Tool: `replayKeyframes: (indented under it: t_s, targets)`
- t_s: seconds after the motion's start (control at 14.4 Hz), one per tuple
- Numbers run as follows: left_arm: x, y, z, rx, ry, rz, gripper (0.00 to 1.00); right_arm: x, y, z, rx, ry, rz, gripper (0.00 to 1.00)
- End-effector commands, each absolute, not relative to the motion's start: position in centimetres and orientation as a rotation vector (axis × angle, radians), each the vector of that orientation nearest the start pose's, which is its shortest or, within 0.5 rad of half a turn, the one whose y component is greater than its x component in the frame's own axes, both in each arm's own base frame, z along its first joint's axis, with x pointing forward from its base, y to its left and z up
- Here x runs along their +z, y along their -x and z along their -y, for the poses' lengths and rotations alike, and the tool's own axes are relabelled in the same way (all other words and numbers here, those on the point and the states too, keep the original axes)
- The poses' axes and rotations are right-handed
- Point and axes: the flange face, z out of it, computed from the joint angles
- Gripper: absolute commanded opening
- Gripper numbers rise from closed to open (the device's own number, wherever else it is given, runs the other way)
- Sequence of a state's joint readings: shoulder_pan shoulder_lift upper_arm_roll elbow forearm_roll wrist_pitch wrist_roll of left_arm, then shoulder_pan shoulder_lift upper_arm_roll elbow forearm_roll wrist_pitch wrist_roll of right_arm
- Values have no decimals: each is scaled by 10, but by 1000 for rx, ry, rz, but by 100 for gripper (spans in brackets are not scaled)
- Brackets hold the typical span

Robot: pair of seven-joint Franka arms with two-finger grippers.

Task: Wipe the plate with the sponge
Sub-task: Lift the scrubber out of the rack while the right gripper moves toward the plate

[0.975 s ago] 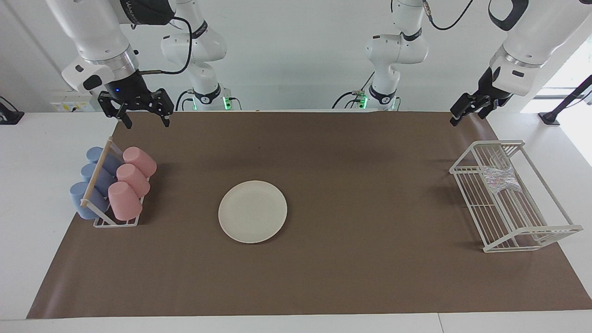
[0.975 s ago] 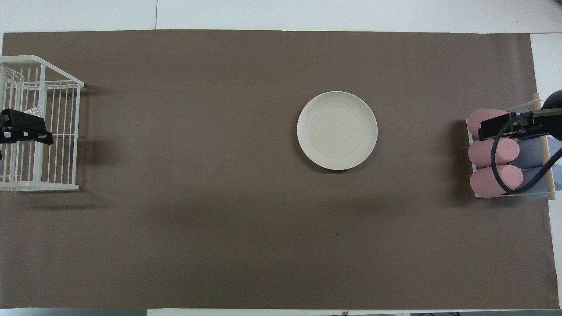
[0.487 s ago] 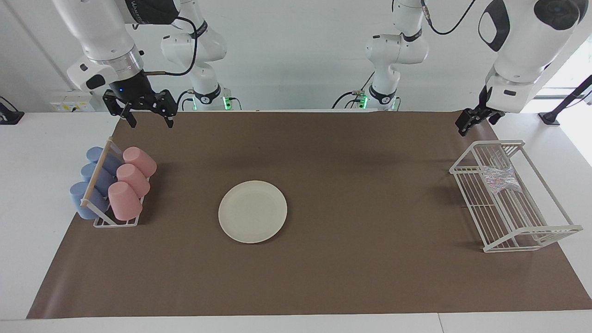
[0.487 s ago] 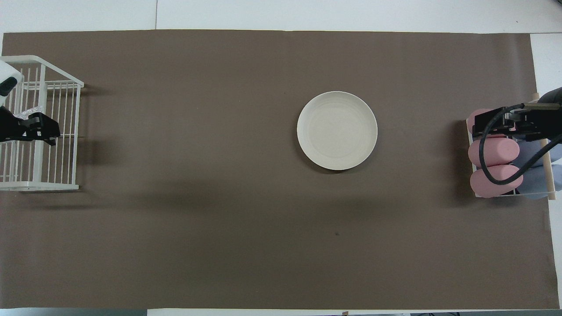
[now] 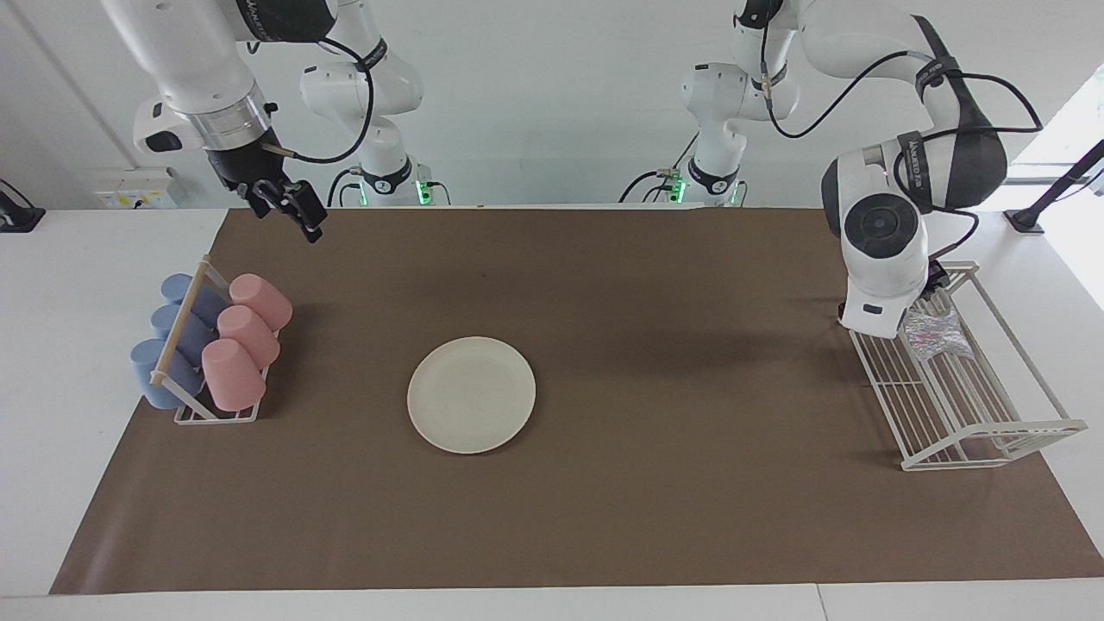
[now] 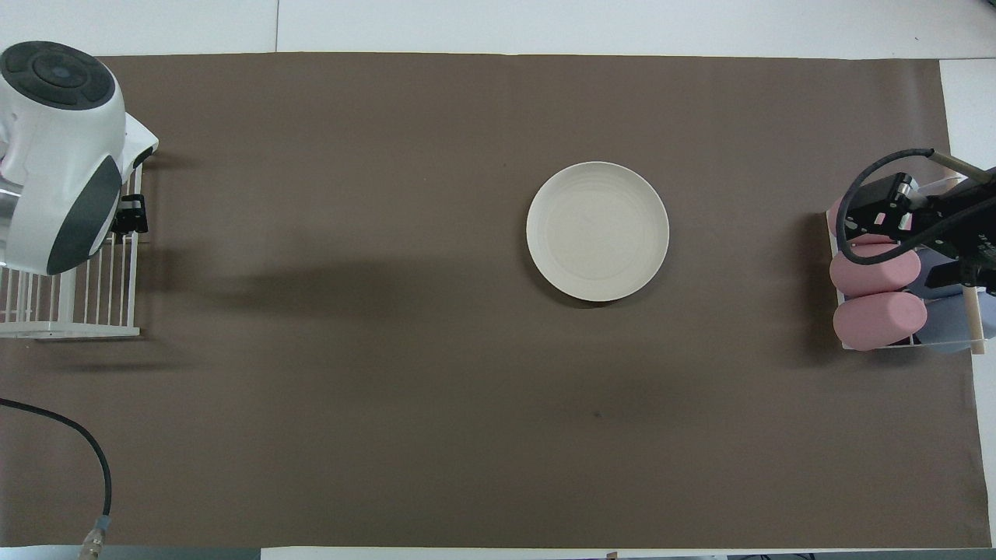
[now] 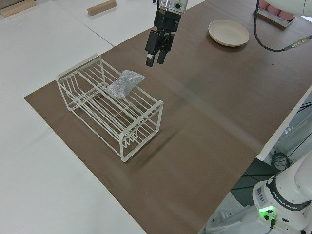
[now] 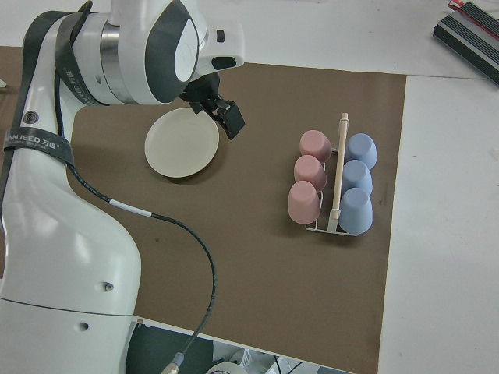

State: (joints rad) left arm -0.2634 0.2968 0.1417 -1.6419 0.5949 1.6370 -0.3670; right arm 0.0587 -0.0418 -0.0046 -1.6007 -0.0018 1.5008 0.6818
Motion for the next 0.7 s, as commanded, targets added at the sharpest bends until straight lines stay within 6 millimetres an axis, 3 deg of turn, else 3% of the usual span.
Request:
replayKeyframes:
  t_s: [0.0, 0.14, 0.28, 0.35, 0.42, 0.49, 0.63]
  targets:
    - [421, -651, 29, 156, 2346, 114, 100, 635, -518, -51, 108, 2847, -1326, 100]
    - [417, -657, 26, 146, 2293, 87, 100, 632, -507, -67, 205, 2752, -1572, 100]
    - [418, -659, 20, 136, 2264, 78, 100, 630, -496, -68, 282, 2768, -1604, 100]
    - [416, -659, 21, 137, 2262, 77, 93, 630, -494, -69, 296, 2774, -1605, 100]
    - [415, -658, 22, 141, 2261, 74, 82, 630, -494, -69, 296, 2773, -1607, 100]
    - [415, -658, 23, 143, 2262, 75, 58, 631, -495, -70, 284, 2765, -1613, 100]
    - [415, -658, 25, 143, 2266, 75, 20, 632, -497, -83, 252, 2771, -1587, 100]
